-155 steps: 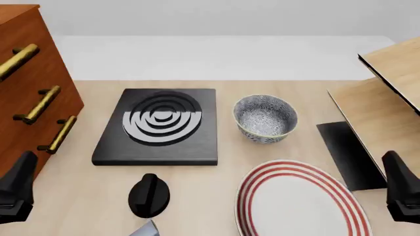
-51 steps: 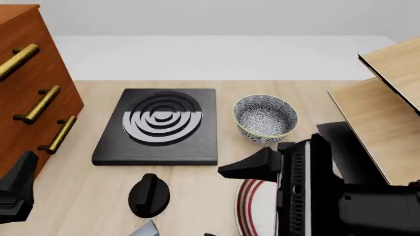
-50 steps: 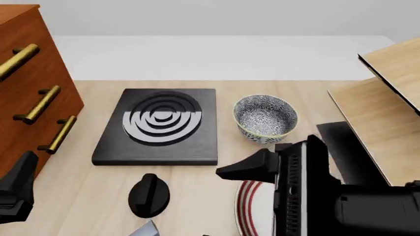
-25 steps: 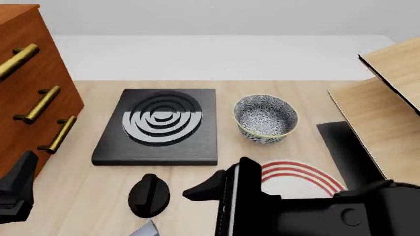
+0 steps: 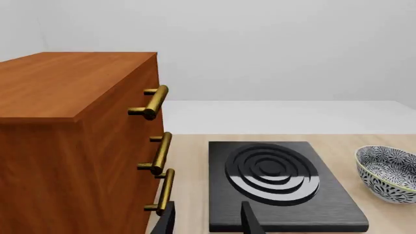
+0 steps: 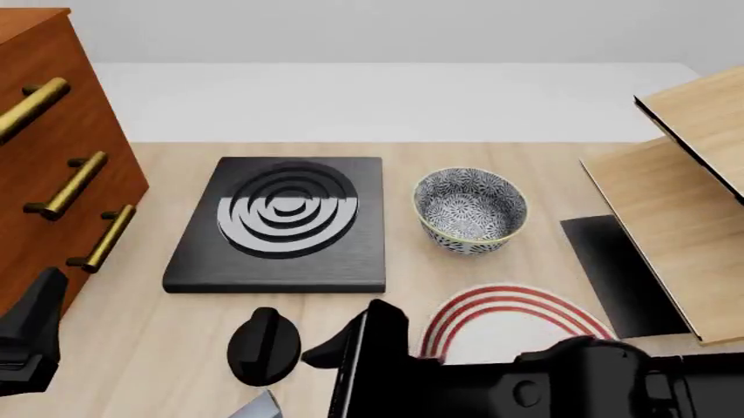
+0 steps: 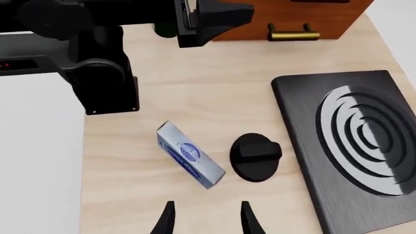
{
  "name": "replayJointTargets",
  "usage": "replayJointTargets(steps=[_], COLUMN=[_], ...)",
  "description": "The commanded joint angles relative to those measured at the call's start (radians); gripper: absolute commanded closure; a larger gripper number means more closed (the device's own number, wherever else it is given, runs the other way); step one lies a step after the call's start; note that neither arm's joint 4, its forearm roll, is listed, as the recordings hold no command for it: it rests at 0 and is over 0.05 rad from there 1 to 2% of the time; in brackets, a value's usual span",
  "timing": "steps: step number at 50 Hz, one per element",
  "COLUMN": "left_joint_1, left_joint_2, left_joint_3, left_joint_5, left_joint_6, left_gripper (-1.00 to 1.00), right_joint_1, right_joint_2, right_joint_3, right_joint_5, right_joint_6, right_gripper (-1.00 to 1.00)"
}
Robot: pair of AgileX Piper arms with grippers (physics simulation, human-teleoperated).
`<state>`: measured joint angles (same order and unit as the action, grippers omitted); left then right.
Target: Pick up the cream cheese and put it in the bowl.
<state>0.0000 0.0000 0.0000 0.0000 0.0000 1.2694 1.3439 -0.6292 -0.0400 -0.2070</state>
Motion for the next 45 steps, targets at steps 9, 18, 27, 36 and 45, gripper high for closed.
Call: replayJointTargets(steps=[9, 18, 27, 36, 45], left_joint_1=[0.000, 0.000, 0.000, 0.000, 0.000], left_joint_2=[0.000, 0.000, 0.000, 0.000, 0.000], left_joint_3=[0.000, 0.000, 0.000, 0.000, 0.000], left_joint_5=[0.000, 0.000, 0.000, 0.000, 0.000], left_joint_6=[0.000, 0.000, 0.000, 0.000, 0.000], left_gripper=[-1.00, -1.00, -1.00, -1.00, -1.00], right_joint_1=[-0.012, -0.009, -0.016, -0.015, -0.011], right_joint_2=[0.114, 0.160, 0.217, 0.245, 0.276], right_joint_3=[-0.013, -0.021, -0.025, -0.039, -0.059], right_joint_5=[-0.071, -0.104, -0.142, -0.149, -0.159], right_joint_6=[0.010, 0.024, 0.042, 0.043, 0.041], right_gripper=[-1.00, -1.00, -1.00, -1.00, -1.00])
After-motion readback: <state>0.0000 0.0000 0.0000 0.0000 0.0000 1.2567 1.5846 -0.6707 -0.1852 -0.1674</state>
